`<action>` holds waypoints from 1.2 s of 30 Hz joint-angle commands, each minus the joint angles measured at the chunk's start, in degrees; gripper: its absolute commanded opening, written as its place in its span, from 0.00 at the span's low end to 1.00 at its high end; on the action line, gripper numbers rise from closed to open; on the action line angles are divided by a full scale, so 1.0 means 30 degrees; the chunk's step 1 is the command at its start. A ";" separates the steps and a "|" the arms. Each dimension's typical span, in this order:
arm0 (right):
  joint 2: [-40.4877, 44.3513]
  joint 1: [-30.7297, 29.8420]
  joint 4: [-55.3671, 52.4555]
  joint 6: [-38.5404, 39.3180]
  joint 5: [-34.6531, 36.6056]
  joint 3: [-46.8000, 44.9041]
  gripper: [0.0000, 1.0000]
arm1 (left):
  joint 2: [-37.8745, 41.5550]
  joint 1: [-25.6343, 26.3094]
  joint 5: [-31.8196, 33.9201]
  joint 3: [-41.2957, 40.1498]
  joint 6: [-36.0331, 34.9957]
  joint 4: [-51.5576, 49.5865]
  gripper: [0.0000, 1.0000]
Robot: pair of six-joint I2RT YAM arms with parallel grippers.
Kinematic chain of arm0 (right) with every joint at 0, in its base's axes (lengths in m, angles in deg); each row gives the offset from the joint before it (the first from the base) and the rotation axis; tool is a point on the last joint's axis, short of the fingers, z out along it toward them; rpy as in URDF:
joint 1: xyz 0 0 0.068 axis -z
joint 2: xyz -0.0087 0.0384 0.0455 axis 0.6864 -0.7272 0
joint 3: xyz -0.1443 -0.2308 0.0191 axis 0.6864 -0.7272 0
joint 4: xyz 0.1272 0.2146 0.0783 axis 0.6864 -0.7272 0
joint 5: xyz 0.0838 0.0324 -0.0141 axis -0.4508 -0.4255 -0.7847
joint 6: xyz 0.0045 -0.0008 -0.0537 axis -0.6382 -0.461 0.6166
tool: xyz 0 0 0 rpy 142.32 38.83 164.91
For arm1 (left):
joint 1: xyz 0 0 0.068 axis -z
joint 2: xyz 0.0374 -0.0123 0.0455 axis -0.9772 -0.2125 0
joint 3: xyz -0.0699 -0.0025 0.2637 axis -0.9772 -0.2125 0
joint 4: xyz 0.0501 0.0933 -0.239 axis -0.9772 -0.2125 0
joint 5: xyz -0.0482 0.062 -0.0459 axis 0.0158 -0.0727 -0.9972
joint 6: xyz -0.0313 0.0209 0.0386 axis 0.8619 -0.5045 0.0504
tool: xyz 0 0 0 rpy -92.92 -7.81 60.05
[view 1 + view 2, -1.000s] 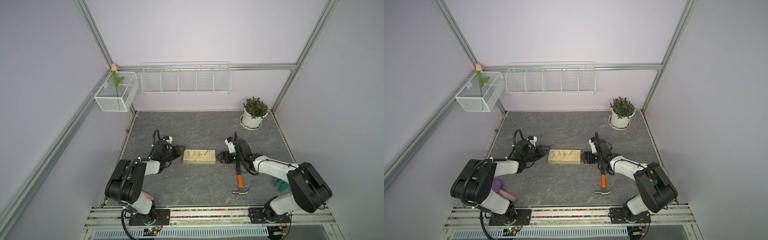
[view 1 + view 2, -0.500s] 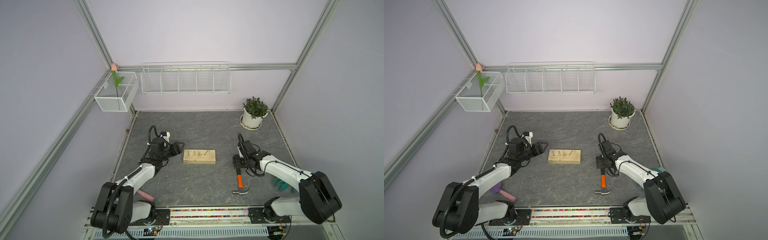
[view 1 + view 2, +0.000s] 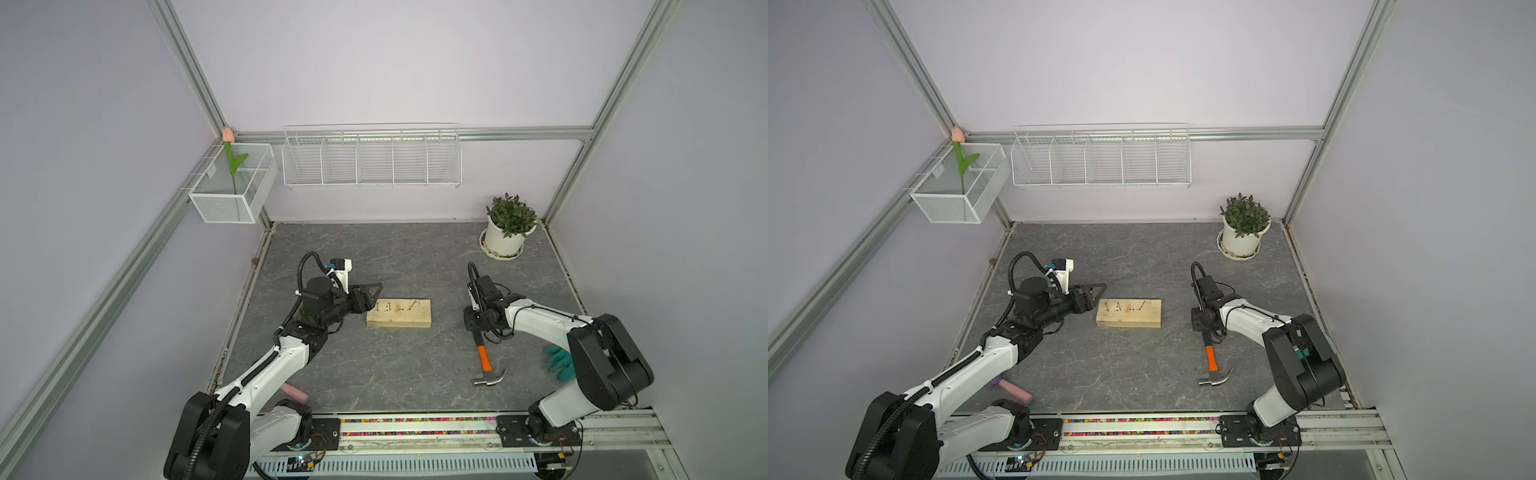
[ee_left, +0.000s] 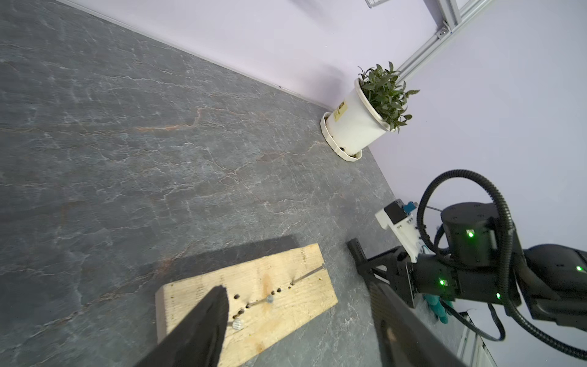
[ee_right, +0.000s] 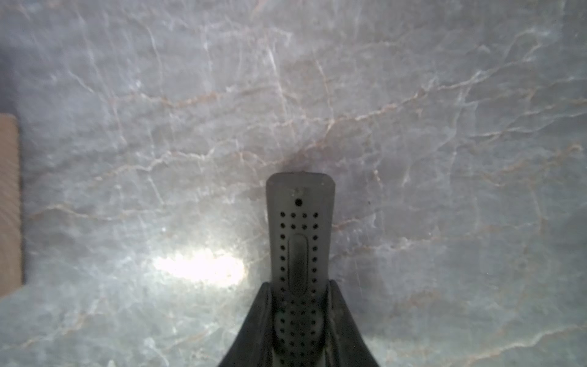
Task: Use a claw hammer to pull out a nail
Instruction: Pick up the hammer at the center of the board.
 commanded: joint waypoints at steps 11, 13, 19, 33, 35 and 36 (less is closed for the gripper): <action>0.6921 -0.0071 0.9511 0.2749 -0.3824 -0.4122 0.07 | -0.4466 0.4554 -0.0054 0.2534 -0.1323 0.2792 0.66; 0.7836 -0.0056 1.0255 0.2578 -0.3888 -0.4758 0.07 | -0.5934 0.5428 -0.0299 0.3214 -0.1366 0.3522 0.65; 1.0330 -0.0038 1.0992 0.1452 -0.3252 -0.6041 0.07 | -1.0787 0.7952 -0.0886 0.6225 -0.1272 0.4775 0.57; 1.3362 0.0209 1.0131 -0.0425 -0.1756 -0.6674 0.07 | -1.4899 0.9924 -0.1954 0.8079 -0.0914 0.8384 0.57; 1.3494 0.0228 1.0356 -0.0589 -0.2192 -0.6766 0.07 | -1.5262 0.9940 -0.2178 0.8370 -0.0977 0.8393 0.57; 1.3568 0.0232 1.0481 -0.0757 -0.2302 -0.6797 0.07 | -1.5431 0.9926 -0.2334 0.8514 -0.0971 0.8415 0.57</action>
